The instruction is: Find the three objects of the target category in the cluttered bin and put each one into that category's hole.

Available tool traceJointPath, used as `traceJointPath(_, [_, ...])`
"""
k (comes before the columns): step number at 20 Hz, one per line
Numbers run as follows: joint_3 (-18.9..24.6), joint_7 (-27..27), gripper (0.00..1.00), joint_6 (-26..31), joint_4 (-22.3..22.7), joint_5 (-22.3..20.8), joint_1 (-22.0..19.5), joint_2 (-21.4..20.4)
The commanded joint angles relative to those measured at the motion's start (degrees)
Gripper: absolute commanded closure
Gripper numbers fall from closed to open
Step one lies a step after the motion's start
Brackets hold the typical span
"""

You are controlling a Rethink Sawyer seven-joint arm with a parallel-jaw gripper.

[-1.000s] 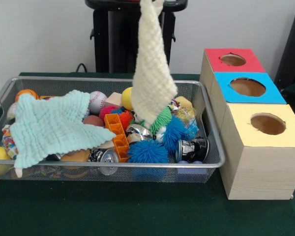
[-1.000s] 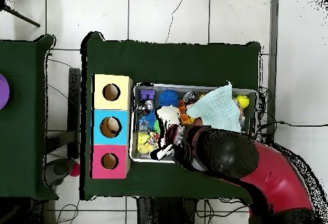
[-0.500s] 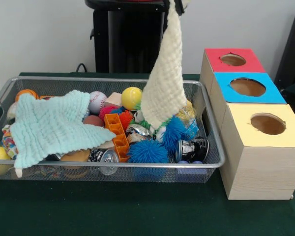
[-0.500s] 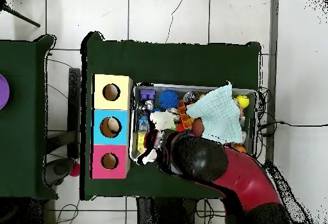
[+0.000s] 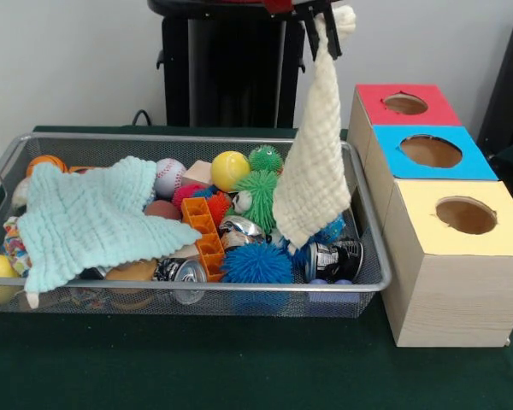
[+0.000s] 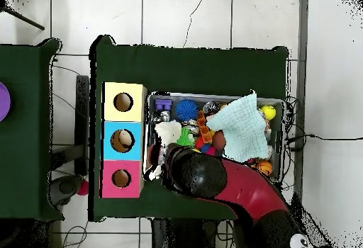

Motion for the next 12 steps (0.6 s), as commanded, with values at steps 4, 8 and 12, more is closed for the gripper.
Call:
traceJointPath(4, [-0.1,-2.7,1.00,5.9,-0.7,-6.0,-4.0,1.0])
traceJointPath(8, [1.3,-6.7,1.00,9.7,-3.4,-8.4,-7.8,1.9])
traceJointPath(12, [3.2,-9.8,1.00,12.2,-5.8,-11.2,-11.0,3.2])
